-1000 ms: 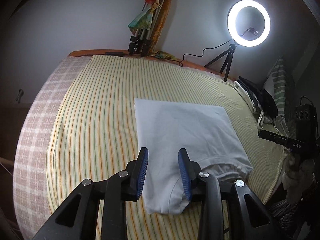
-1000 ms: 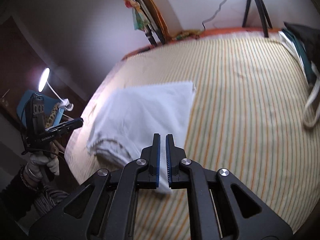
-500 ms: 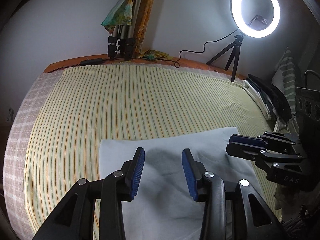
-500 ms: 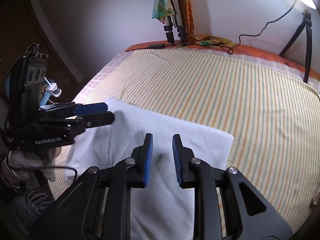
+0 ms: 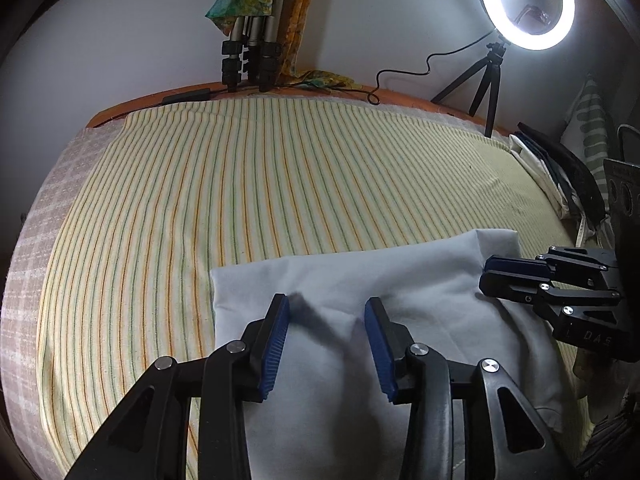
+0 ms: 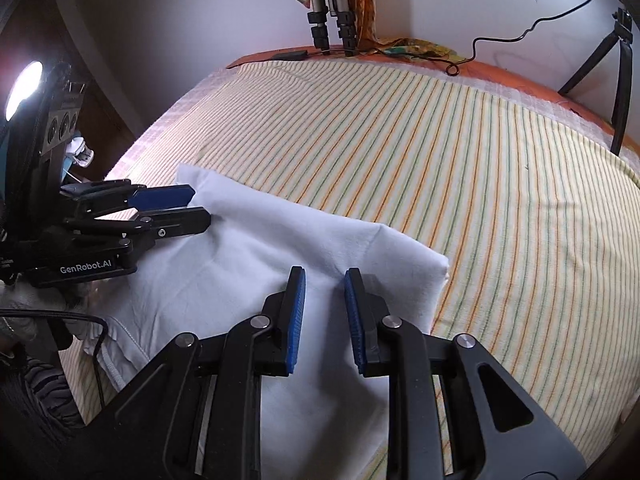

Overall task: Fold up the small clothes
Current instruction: 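Press the folded shirt flat with both open tools, then close both tools on the folded shirt's edge, then lift the folded shirt with both tools and carry it to the clothes stack, then lower the shirt onto the stack and open both tools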

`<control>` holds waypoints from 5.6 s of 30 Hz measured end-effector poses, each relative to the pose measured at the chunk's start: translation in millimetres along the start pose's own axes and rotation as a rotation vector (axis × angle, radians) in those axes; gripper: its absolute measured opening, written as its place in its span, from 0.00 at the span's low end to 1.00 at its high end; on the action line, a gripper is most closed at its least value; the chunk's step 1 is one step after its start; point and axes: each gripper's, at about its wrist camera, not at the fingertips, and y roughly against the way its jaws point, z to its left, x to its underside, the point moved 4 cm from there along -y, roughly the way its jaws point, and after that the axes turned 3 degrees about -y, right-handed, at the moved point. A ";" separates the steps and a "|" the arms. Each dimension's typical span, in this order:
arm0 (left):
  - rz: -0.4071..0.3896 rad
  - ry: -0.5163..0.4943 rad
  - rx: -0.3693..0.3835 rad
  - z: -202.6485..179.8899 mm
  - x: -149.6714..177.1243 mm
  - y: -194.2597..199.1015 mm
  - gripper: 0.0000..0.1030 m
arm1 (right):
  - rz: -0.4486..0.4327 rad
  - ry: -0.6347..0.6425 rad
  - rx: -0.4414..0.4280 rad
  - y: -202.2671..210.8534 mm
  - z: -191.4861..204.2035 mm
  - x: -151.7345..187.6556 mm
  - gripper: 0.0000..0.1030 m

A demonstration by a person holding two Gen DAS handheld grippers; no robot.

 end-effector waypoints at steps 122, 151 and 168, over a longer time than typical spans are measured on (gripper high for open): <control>-0.108 0.080 0.494 -215.3 -61.4 33.4 0.14 | -0.258 -0.244 -0.029 219.1 -175.7 -5.6 0.10; -0.176 -0.132 0.499 -411.4 -190.8 -97.5 0.14 | -0.470 -0.337 0.225 318.3 -397.9 -40.2 0.09; -0.125 -0.274 0.372 -448.7 -167.9 -107.1 0.68 | -0.373 -0.399 0.464 299.2 -460.4 -9.9 0.33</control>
